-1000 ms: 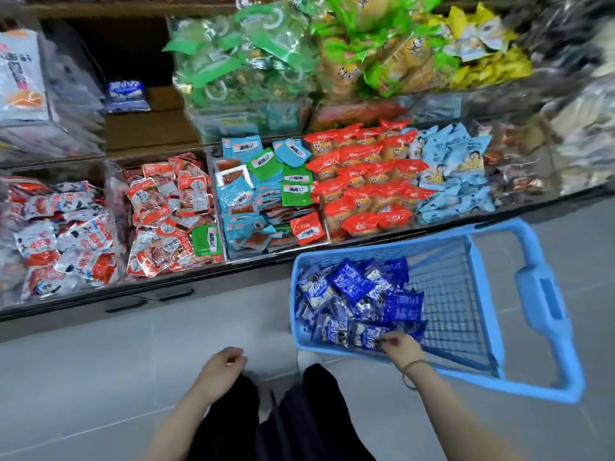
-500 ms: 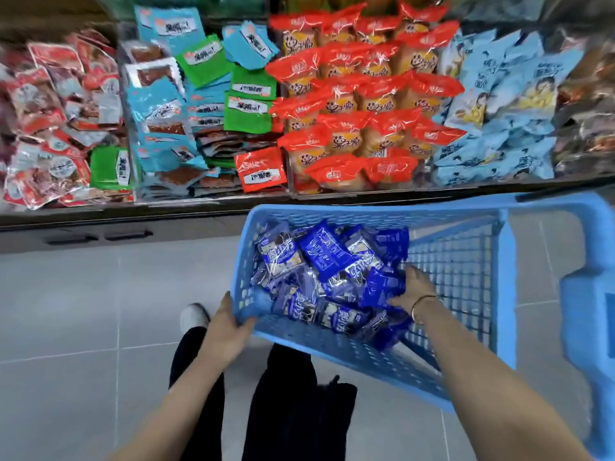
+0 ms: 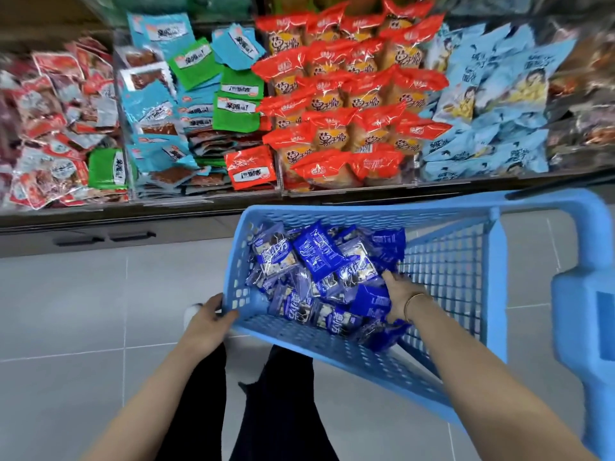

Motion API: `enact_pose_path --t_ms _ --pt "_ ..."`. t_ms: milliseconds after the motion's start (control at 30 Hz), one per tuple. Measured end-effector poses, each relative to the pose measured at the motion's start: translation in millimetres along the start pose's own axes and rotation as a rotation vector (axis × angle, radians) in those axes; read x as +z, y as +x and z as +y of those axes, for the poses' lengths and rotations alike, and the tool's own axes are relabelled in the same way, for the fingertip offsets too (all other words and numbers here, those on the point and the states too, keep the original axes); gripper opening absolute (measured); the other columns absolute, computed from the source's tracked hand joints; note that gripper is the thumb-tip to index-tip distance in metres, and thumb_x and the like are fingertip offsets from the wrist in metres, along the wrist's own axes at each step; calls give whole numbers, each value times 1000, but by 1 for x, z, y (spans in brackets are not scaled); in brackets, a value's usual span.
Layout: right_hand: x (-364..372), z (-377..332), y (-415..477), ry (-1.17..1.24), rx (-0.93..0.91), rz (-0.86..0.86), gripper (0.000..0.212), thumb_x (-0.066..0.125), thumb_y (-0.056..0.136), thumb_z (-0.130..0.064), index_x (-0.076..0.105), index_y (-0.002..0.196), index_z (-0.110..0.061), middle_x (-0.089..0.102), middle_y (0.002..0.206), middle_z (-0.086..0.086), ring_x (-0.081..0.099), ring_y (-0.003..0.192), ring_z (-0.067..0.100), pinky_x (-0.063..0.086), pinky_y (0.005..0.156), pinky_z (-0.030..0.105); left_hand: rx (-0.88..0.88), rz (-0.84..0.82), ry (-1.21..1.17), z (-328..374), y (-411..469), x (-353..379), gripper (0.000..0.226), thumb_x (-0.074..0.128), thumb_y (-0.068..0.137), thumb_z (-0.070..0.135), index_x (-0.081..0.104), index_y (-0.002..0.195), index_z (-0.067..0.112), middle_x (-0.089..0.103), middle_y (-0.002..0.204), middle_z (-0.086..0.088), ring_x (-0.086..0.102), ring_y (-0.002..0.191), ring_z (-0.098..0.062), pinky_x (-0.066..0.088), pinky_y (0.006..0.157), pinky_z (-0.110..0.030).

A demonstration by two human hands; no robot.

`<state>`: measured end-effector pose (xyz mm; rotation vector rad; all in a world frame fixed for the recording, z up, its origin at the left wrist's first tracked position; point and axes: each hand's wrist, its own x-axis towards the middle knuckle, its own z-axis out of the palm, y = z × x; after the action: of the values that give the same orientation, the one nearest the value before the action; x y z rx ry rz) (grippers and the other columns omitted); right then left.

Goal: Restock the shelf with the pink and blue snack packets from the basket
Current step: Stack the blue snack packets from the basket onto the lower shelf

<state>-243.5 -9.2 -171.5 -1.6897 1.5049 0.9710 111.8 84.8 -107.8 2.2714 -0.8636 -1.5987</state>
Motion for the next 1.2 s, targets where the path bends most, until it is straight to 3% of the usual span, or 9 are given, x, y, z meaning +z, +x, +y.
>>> enact_pose_path --t_ms 267,367,500,567,633,767,900,1067,1200 --pt "-5 3 -51 105 -70 286 51 71 72 -35 47 113 -15 57 118 6 50 108 25 44 84 28 31 119 151 15 -27 -5 46 59 91 13 46 134 4 55 128 -16 53 112 -28 39 93 -32" --pt "-19 -11 -91 509 -89 391 45 77 69 -31 50 102 -20 62 101 1 57 94 20 47 76 28 117 112 145 39 -49 3 46 60 90 10 48 134 3 52 131 -18 49 121 -30 37 100 -33" --pt "-42 -51 -145 1290 -184 313 37 82 66 -6 60 91 -22 71 87 -10 68 76 3 52 68 12 225 -138 65 77 -77 22 36 57 94 18 53 129 14 56 132 -3 52 116 -10 33 96 -15" --pt "-48 -72 -161 1470 -253 259 32 77 69 1 67 90 -19 74 87 -7 70 78 7 56 72 19 209 -292 -94 95 -89 30 32 53 96 29 51 128 26 53 135 3 52 115 -3 35 101 -18" --pt "-55 -92 -176 1547 -335 233 31 74 71 5 69 92 -16 75 90 -3 70 84 12 56 73 22 142 -377 -319 110 -95 31 39 47 96 39 48 132 25 53 136 4 55 117 -9 44 102 -33" --pt "-68 -121 -193 1642 -434 163 39 82 63 -9 69 99 -16 73 102 3 68 97 20 54 82 29 34 -404 -533 126 -88 6 41 42 85 54 60 111 28 72 98 14 68 87 -7 56 70 -25" --pt "-79 -148 -196 1788 -408 30 63 82 67 -25 55 123 -10 67 115 11 63 107 30 48 96 46 12 -498 -602 123 -85 -18 58 54 74 56 57 122 22 72 109 -3 69 98 -21 57 78 -36" --pt "-93 -160 -195 1876 -289 14 23 54 89 -6 57 109 -18 73 94 1 71 83 19 56 61 33 -98 -569 -861 125 -80 -49 57 56 72 54 62 113 14 72 105 -14 72 90 -26 58 63 -36" --pt "-99 -167 -202 1692 -358 231 31 50 89 -1 56 105 -27 71 98 -4 68 85 11 53 65 23 -110 -561 -878 122 -73 -69 56 53 74 56 65 109 14 72 103 -15 72 89 -28 58 59 -36"
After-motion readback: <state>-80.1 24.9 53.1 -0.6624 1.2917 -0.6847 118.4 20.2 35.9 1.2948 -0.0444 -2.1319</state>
